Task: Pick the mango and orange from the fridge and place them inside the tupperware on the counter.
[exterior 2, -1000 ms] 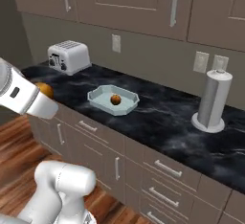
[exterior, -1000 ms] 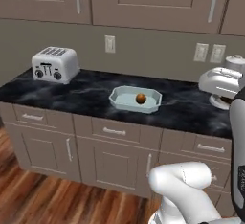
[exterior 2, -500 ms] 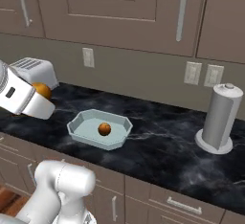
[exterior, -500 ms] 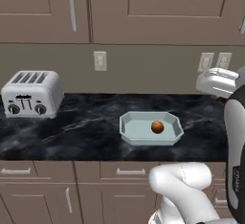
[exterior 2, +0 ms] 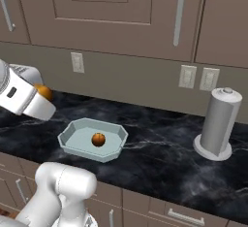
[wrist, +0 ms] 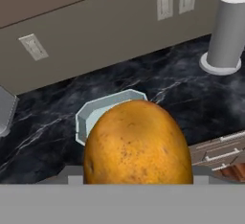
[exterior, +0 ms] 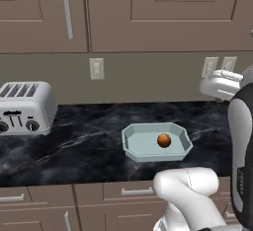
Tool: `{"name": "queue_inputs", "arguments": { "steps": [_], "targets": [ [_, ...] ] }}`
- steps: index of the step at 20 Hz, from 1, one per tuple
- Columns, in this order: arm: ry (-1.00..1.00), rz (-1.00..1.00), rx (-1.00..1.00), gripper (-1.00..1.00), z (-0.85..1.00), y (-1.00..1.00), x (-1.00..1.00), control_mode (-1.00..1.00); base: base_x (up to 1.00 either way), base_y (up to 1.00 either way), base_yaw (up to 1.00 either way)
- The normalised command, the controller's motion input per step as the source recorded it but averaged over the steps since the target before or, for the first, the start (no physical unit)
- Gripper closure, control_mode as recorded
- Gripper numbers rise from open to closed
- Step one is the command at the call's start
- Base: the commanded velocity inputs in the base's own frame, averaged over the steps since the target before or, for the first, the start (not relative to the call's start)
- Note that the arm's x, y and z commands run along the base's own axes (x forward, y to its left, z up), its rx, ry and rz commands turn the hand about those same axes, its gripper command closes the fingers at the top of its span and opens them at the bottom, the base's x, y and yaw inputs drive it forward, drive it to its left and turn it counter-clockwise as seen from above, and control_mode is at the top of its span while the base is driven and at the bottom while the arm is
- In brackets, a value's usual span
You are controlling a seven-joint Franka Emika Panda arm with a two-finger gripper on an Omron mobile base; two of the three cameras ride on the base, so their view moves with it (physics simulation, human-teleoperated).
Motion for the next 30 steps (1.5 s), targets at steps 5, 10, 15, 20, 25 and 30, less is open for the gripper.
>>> {"name": "queue_inputs", "arguments": {
  "steps": [5,10,15,20,25,30],
  "targets": [
    [0.47,0.00,0.00,1.00,-0.75,0.01,0.22,-1.00,0.00,0.00,0.00],
    [0.44,0.08,0.00,1.00,-0.66,0.12,0.38,-1.00,0.00,0.00,0.00],
    [0.05,0.26,0.00,1.00,-0.62,0.20,0.61,-1.00,0.00,0.00,0.00],
    [0.00,0.26,0.00,1.00,-0.61,0.23,0.68,-1.00,0.00,0.00,0.00],
    [0.01,0.16,0.00,1.00,-0.50,0.28,0.76,-1.00,0.00,0.00,0.00],
    [0.09,0.08,0.00,1.00,-0.43,0.17,0.80,-1.00,0.00,0.00,0.00]
  ]
}}
